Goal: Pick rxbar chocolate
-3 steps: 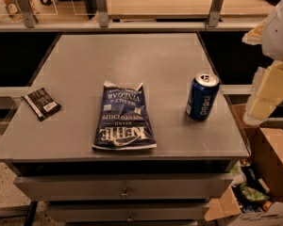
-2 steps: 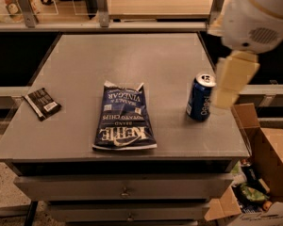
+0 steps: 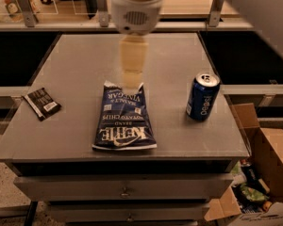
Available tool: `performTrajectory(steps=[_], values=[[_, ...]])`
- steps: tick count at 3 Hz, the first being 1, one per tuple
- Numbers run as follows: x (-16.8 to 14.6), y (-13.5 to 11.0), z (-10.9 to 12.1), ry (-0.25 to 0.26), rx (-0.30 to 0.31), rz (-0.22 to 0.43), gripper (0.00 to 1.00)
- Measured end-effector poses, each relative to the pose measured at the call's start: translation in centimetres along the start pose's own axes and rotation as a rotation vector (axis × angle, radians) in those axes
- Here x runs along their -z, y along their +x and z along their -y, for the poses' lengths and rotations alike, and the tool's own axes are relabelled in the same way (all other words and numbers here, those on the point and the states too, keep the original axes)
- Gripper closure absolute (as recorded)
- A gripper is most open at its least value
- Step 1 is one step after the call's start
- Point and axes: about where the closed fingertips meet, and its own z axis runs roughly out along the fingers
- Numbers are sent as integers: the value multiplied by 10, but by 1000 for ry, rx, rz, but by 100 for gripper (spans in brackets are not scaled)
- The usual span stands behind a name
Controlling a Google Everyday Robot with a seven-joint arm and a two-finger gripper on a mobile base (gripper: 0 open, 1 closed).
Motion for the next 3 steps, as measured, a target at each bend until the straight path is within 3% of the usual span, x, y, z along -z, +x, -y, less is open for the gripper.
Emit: performTrajectory(steps=[1,2,3], values=[[-28,-76,10,-15,79,-23,0],[-31,-107,14,18,113,23,0],[-33,-113,16,26,118,42,0]])
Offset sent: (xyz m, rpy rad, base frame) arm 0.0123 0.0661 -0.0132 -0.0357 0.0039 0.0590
